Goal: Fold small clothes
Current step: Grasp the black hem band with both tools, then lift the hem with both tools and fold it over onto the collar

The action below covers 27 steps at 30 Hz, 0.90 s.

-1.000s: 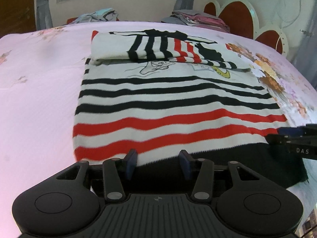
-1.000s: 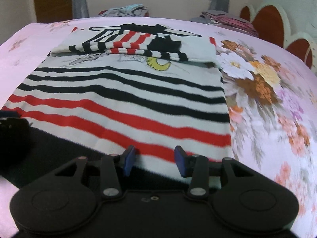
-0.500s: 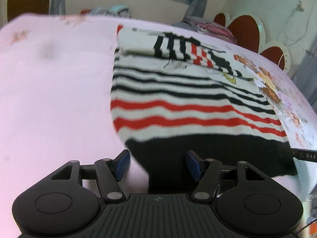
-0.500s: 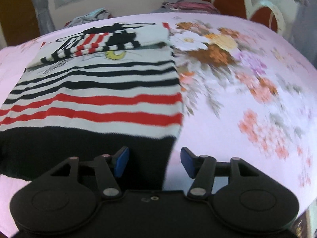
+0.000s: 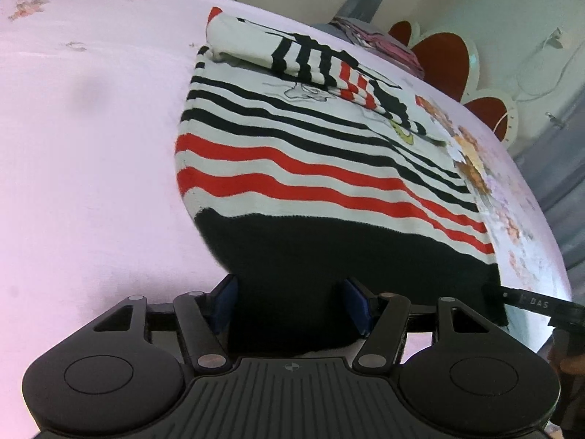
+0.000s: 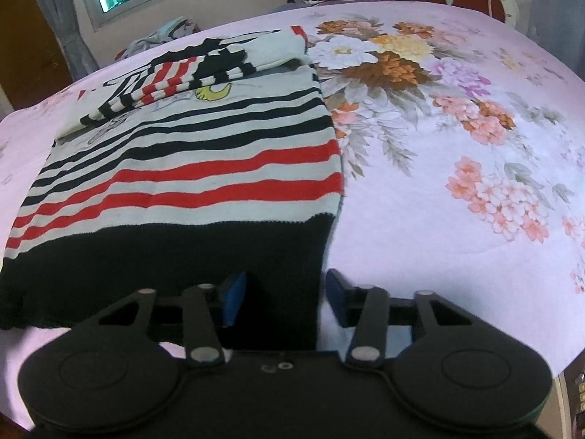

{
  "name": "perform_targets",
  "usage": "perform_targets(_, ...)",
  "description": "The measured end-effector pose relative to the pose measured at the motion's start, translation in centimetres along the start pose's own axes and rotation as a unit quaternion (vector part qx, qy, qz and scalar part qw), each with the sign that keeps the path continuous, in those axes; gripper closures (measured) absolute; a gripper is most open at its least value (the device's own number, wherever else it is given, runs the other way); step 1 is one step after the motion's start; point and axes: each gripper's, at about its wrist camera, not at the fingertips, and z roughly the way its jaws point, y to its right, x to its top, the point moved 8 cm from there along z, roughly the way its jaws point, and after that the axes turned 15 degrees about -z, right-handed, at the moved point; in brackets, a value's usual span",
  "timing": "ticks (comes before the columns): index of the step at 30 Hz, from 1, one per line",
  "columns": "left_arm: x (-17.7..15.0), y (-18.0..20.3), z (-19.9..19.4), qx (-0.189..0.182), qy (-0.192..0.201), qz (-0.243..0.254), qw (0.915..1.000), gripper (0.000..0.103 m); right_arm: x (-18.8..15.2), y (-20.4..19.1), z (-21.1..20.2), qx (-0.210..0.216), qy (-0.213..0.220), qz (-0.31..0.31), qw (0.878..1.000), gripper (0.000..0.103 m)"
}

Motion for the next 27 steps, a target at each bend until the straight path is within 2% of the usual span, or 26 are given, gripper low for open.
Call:
perform_targets(1,0.1,0.0,0.0,-0.003,-0.003,-0.004,1.0,0.043,0.1,0.1,0.1,0.005,-0.001,0.004,1.0,0.065)
perform_targets(2,0.1,0.1,0.1,-0.006,-0.006,-0.004,1.0,0.06,0.1,0.2,0.1,0.011,-0.002,0.009,1.0,0.071)
perform_targets(3,0.1,0.1,0.2,-0.008,-0.011,-0.005,0.9999,0.076,0.2,0.2,0.1,0.017,-0.003,0.012,1.0,0.081)
perform_targets(6,0.1,0.3,0.4,-0.011,-0.01,0.005,0.9999,0.084,0.2,0.2,0.0,0.033,-0.009,0.022,0.999,0.091)
perform_targets(8,0.1,1.0,0.2,-0.014,-0.004,0.027,0.9995,0.087,0.4,0.2,-0.2,0.039,-0.008,0.021,0.999,0.092)
perform_targets(14,2.6,2.9,-1.4,-0.039,0.028,0.045,0.9978,0.09,2.1,0.2,-1.7,0.052,0.016,0.018,0.998,0.093)
perform_targets(23,7.1,6.3,-1.9,-0.066,0.084,0.068,0.992,0.091,7.2,0.6,-2.2,0.068,0.068,0.024,0.995,0.093)
perform_targets(27,9.8,7.5,-1.3,-0.074,0.107,0.063,0.9895,0.091,10.3,1.2,-1.7,0.08,0.088,0.034,0.992,0.093)
